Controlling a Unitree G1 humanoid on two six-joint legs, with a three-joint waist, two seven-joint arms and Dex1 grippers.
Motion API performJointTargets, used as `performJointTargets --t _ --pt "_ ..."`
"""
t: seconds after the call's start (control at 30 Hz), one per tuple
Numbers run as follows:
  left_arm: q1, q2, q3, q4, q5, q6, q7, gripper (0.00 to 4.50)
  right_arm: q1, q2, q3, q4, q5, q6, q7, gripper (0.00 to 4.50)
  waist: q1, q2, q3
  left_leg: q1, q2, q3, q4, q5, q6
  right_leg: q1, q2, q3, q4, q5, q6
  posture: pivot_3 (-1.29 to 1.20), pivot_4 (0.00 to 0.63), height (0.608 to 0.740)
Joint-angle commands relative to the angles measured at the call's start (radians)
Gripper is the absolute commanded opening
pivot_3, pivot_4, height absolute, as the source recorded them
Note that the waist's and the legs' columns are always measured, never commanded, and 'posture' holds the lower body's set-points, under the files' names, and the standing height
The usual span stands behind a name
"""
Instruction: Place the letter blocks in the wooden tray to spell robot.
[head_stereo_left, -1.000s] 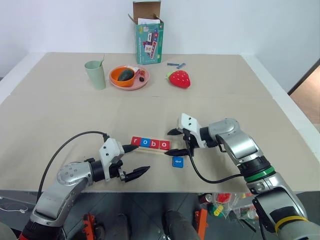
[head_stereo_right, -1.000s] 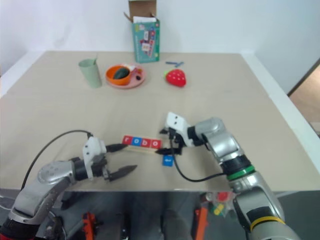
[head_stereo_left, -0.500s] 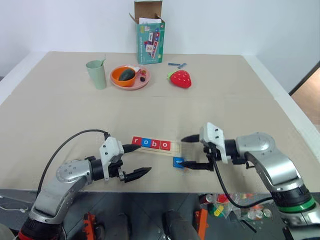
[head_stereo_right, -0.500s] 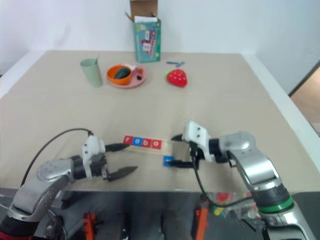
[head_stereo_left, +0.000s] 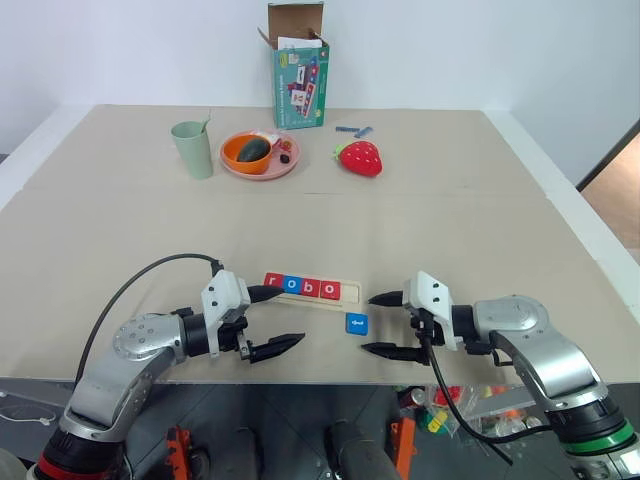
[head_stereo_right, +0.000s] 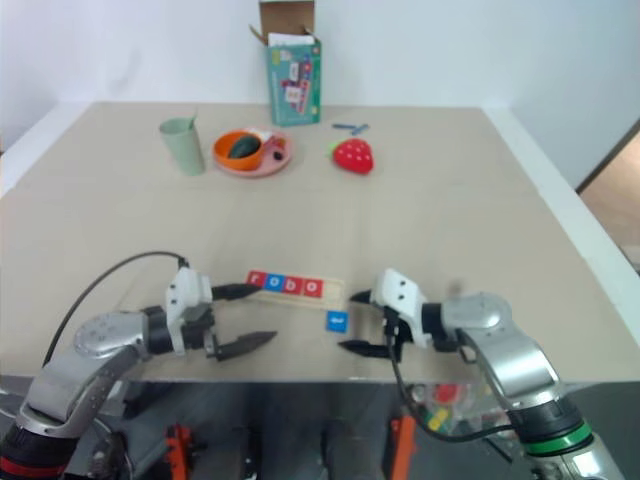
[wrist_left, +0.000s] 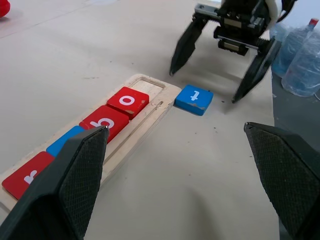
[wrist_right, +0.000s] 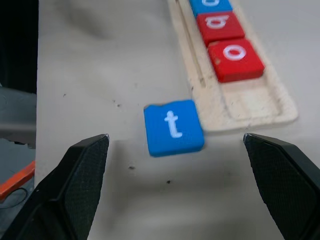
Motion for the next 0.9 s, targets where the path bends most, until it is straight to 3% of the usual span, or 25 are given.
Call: performJointTargets --t 0.03,0.17,0.53,0.63,0.77,0.9 --pt "0.006 0.01 -0.003 -0.038 0.002 -0.004 0.004 4.5 0.006 0.001 -0.008 -0.021 0.006 -0.019 -0.011 4.45 0.0 0.0 0.0 0.0 0.0 0.0 0.0 0.0 0.0 0.0 0.0 0.0 0.0 0.0 0.0 0.0 0.15 0.74" --pt "0.011 0.01 -0.006 -0.043 0.004 -0.004 0.008 4.5 0.009 0.008 0.0 -0.024 0.003 -0.028 -0.023 3.32 0.0 0.0 0.0 0.0 0.0 0.0 0.0 0.0 0.0 0.0 0.0 0.0 0.0 0.0 0.0 0.0 0.15 0.74" --pt "0.003 0.008 -0.013 -0.039 0.011 -0.001 0.013 4.5 -0.001 0.017 0.018 -0.013 -0.003 -0.024 -0.038 3.32 0.0 0.0 0.0 0.0 0.0 0.0 0.0 0.0 0.0 0.0 0.0 0.0 0.0 0.0 0.0 0.0 0.15 0.74" --pt "0.002 0.008 -0.016 -0.04 0.013 0.0 0.015 4.5 -0.006 0.02 0.023 -0.009 -0.003 -0.022 -0.039 2.55 0.0 0.0 0.0 0.0 0.0 0.0 0.0 0.0 0.0 0.0 0.0 0.0 0.0 0.0 0.0 0.0 0.15 0.74" --pt "0.007 0.009 -0.016 -0.043 0.013 0.0 0.017 4.5 -0.01 0.023 0.028 -0.011 0.002 -0.018 -0.037 1.19 0.0 0.0 0.0 0.0 0.0 0.0 0.0 0.0 0.0 0.0 0.0 0.0 0.0 0.0 0.0 0.0 0.15 0.74" --pt "0.011 0.009 -0.016 -0.043 0.015 0.0 0.02 4.5 -0.012 0.021 0.028 -0.009 0.003 -0.022 -0.035 1.18 0.0 0.0 0.0 0.0 0.0 0.0 0.0 0.0 0.0 0.0 0.0 0.0 0.0 0.0 0.0 0.0 0.15 0.74"
